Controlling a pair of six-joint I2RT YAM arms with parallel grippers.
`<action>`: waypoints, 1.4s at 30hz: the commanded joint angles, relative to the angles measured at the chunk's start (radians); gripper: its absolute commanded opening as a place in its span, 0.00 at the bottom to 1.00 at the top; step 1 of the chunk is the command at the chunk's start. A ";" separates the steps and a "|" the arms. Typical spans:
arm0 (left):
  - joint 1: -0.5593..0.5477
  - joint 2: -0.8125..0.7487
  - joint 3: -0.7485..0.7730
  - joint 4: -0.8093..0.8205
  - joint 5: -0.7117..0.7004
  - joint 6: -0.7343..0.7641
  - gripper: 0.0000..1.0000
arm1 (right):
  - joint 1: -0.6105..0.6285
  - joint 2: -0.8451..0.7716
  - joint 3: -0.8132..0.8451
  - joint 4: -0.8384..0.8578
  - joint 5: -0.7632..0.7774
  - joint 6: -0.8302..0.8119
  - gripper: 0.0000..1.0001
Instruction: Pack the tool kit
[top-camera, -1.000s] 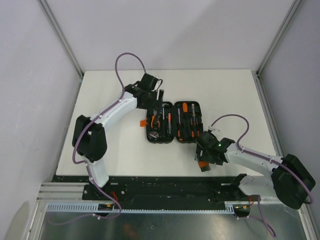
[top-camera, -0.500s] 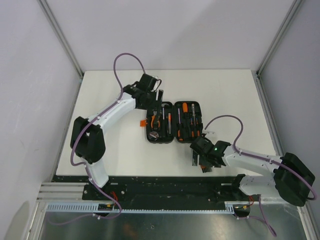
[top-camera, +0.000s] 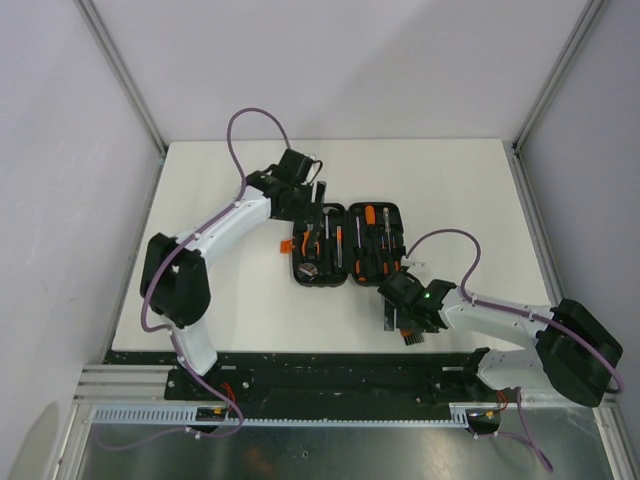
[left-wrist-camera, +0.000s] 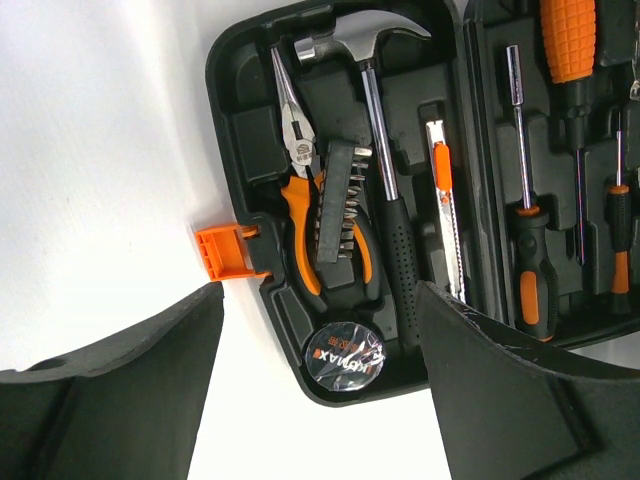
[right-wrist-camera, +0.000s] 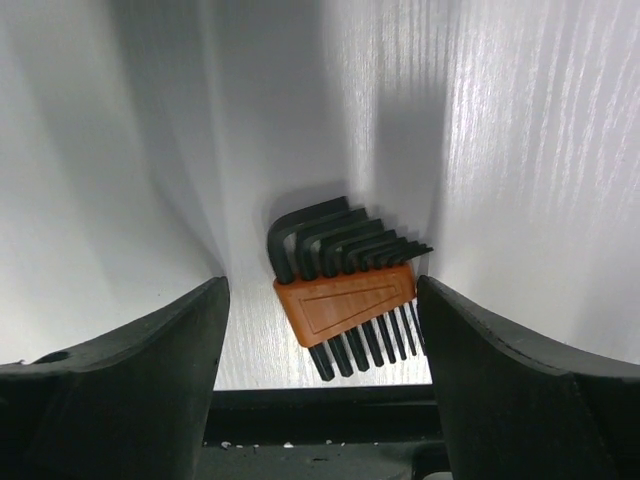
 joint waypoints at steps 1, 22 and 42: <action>0.011 -0.074 -0.004 0.021 -0.004 0.009 0.81 | -0.011 0.053 -0.063 0.087 -0.026 0.008 0.74; 0.036 -0.129 0.008 0.020 -0.032 0.001 0.82 | -0.010 -0.096 0.133 0.081 0.114 -0.148 0.32; 0.107 -0.188 -0.058 0.022 -0.041 -0.024 0.83 | -0.185 0.029 0.267 -0.017 0.085 -0.134 0.81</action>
